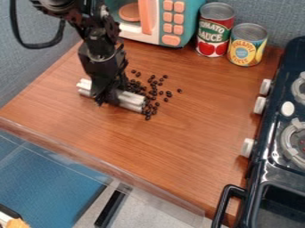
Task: Sweep into pile
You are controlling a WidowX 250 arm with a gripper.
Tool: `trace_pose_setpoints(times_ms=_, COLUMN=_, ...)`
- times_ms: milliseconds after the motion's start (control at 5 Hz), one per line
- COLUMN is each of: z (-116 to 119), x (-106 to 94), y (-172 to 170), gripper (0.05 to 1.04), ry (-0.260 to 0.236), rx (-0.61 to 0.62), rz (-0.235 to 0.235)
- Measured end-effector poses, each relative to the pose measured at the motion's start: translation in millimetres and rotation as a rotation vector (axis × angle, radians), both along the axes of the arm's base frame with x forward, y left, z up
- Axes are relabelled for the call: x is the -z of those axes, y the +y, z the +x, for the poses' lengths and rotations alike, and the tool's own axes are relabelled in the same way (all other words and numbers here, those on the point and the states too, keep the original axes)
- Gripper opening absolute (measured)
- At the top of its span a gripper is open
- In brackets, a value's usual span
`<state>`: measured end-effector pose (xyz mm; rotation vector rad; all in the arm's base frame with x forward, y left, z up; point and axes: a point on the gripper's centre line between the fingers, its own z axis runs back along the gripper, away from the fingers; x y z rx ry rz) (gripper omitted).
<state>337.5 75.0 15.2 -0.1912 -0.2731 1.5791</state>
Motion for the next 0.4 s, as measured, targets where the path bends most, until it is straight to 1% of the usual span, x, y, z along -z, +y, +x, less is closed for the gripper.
trace_pose_setpoints(times_ms=200, z=13.9, x=-0.7, y=1.4, gripper=0.374, ry=-0.014, rx=-0.010, rz=0.001)
trace_pose_setpoints(times_ms=400, z=21.3, x=-0.9, y=1.1, gripper=0.375, ry=-0.009, rx=-0.030, rz=-0.006)
